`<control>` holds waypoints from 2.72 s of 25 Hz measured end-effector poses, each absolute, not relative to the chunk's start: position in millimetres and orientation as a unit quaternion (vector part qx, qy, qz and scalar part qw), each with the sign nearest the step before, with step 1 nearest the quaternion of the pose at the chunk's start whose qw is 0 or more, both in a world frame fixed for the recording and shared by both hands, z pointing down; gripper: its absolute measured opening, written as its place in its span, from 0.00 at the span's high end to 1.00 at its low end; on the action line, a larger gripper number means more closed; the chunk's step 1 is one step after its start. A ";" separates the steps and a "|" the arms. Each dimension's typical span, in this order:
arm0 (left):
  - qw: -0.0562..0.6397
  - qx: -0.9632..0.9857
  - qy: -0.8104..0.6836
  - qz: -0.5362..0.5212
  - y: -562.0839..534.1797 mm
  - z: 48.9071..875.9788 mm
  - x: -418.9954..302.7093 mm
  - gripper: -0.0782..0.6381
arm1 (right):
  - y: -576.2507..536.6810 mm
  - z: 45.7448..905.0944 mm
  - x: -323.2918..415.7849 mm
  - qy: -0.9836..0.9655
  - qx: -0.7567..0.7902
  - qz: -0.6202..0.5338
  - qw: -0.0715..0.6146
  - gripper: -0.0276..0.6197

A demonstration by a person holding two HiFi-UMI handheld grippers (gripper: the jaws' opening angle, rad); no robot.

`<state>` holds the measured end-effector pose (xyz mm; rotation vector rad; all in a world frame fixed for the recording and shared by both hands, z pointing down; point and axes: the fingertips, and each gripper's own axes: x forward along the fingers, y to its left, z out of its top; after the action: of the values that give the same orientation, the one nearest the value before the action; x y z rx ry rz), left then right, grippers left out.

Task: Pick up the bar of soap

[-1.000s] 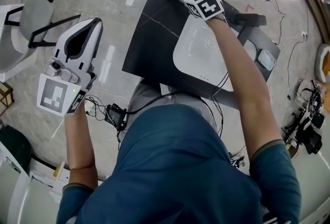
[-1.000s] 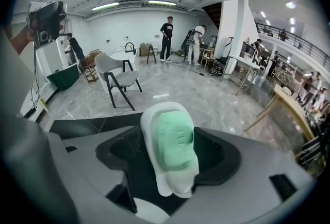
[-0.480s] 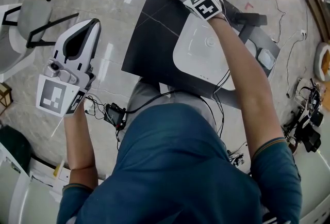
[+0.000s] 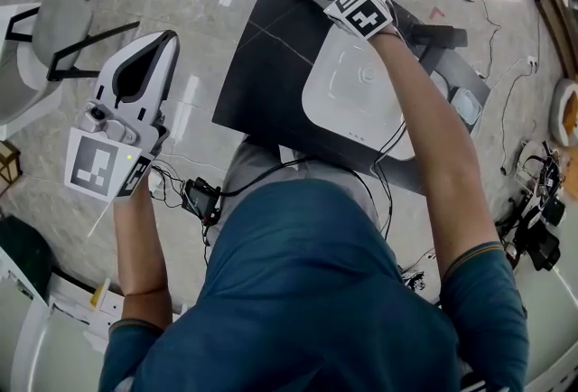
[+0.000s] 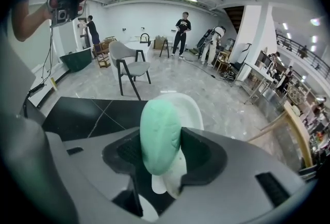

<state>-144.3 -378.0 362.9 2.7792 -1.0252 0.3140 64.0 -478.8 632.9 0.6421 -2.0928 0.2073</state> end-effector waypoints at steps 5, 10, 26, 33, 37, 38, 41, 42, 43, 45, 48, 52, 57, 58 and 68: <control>0.080 0.929 -0.347 0.107 -377.6 359.0 -140.0 0.89 | -475.5 626.5 64.2 -0.852 0.255 0.085 0.450 0.65; 0.065 0.927 -0.355 0.108 -377.4 351.6 -134.9 0.89 | -470.3 621.1 64.4 -0.859 0.243 0.083 0.444 0.70; 0.045 0.926 -0.359 0.103 -368.5 330.6 -122.9 0.89 | -467.1 582.2 60.7 -0.871 0.245 0.083 0.418 0.76; 0.037 0.927 -0.359 0.100 -361.8 320.0 -118.5 0.89 | -460.3 548.8 57.5 -0.878 0.256 0.073 0.397 0.76; 0.033 0.928 -0.358 0.097 -357.6 315.0 -117.4 0.89 | -452.1 528.0 52.2 -0.884 0.263 0.065 0.382 0.76; 0.033 0.928 -0.359 0.097 -356.4 314.4 -117.3 0.89 | -448.8 523.6 50.2 -0.885 0.264 0.063 0.378 0.76; 0.032 0.928 -0.360 0.096 -352.4 313.2 -116.5 0.89 | -435.7 513.1 43.7 -0.889 0.265 0.059 0.370 0.76; 0.032 0.927 -0.360 0.096 -351.3 312.8 -116.4 0.89 | -431.3 510.4 41.2 -0.890 0.265 0.057 0.367 0.76; 0.032 0.927 -0.361 0.095 -350.4 312.3 -116.9 0.89 | -426.8 508.0 38.1 -0.891 0.265 0.055 0.365 0.76; 0.032 0.927 -0.362 0.095 -348.6 311.1 -119.3 0.89 | -418.0 504.7 30.9 -0.892 0.265 0.053 0.361 0.76; 0.033 0.926 -0.364 0.094 -345.8 310.8 -120.9 0.89 | -406.6 507.5 24.7 -0.892 0.267 0.050 0.361 0.76; 0.033 0.925 -0.367 0.092 -342.7 310.9 -121.7 0.89 | -391.7 517.4 20.0 -0.891 0.265 0.046 0.366 0.76; 0.034 0.923 -0.371 0.091 -338.2 313.7 -126.9 0.89 | -373.4 534.7 12.8 -0.884 0.262 0.042 0.385 0.76; 0.035 0.923 -0.372 0.091 -337.3 314.8 -127.5 0.89 | -369.9 539.5 10.8 -0.884 0.260 0.043 0.386 0.76; 0.041 0.921 -0.376 0.090 -330.9 319.8 -133.7 0.89 | -339.5 581.6 -4.2 -0.873 0.237 0.060 0.421 0.76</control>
<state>-133.7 -330.9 319.8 2.8212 -1.1527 0.2763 -4.2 -339.5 581.6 0.5943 -2.1885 0.1511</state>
